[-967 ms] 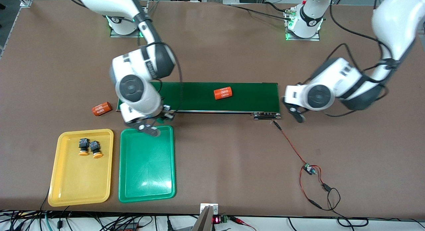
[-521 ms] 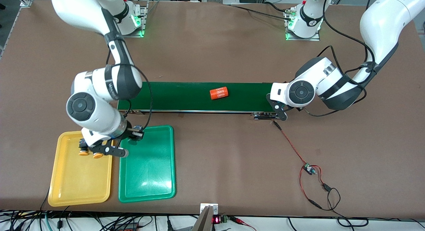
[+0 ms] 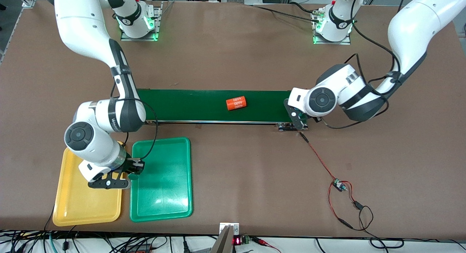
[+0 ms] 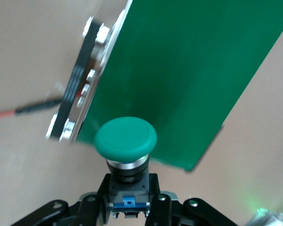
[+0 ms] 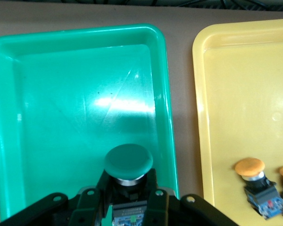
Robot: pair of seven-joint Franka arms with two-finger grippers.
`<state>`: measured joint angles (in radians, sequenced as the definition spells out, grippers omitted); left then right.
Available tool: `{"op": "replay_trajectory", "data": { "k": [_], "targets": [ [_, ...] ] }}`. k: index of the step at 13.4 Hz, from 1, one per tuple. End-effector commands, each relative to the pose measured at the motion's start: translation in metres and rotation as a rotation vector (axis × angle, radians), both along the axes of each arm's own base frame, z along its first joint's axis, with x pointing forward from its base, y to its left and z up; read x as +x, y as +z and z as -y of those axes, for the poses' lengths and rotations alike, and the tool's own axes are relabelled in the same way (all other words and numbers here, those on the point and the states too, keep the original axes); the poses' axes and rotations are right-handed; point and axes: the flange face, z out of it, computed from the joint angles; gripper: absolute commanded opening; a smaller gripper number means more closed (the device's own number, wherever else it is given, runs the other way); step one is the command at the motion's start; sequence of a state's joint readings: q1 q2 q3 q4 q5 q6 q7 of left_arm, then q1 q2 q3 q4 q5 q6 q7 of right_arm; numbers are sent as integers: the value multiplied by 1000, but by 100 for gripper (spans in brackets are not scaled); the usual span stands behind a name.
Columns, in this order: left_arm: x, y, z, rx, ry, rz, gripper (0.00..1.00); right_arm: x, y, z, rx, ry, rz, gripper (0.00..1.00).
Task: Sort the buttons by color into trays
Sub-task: 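Carry the green button to the green tray while the left gripper places green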
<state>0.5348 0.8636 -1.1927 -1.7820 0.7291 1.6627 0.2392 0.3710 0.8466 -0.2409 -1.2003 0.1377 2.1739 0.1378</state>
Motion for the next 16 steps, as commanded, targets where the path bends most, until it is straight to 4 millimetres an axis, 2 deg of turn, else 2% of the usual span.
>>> {"op": "replay_trajectory", "data": {
  "k": [1,3,4,5,6,8,9,10,11,13,14,16],
  "targets": [
    [-7,-17,14,-9,-44,-9,13,5,-19,-13,-13,35,-4,0],
    [-19,-17,38,-11,-82,-4,21,2,-45,-14,-21,40,-37,0],
    [-23,-18,47,-10,-97,-5,26,1,-50,-15,-22,41,-43,0],
    [-27,-18,53,-10,-110,-5,49,0,-57,-14,-24,42,-53,0],
    [-29,-18,55,-6,-116,-7,96,0,-60,-12,-27,49,-58,0],
    [-22,-10,48,-2,-103,2,100,-2,-79,-10,-37,66,-80,0],
    [-17,-5,40,8,-82,-1,100,-3,-85,-9,-40,66,-88,6],
    [-3,7,24,20,-33,9,100,-3,-78,-11,-31,59,-93,79],
    [9,24,14,27,13,22,100,-4,-64,-14,-23,57,-95,100],
    [35,62,-15,39,194,0,100,-10,-31,-16,-19,38,-143,100],
    [49,81,-27,50,284,-2,100,-11,-9,-12,-15,26,-145,100],
    [68,109,-49,75,400,16,100,-13,16,-1,-30,7,-151,100]
  ]
}}
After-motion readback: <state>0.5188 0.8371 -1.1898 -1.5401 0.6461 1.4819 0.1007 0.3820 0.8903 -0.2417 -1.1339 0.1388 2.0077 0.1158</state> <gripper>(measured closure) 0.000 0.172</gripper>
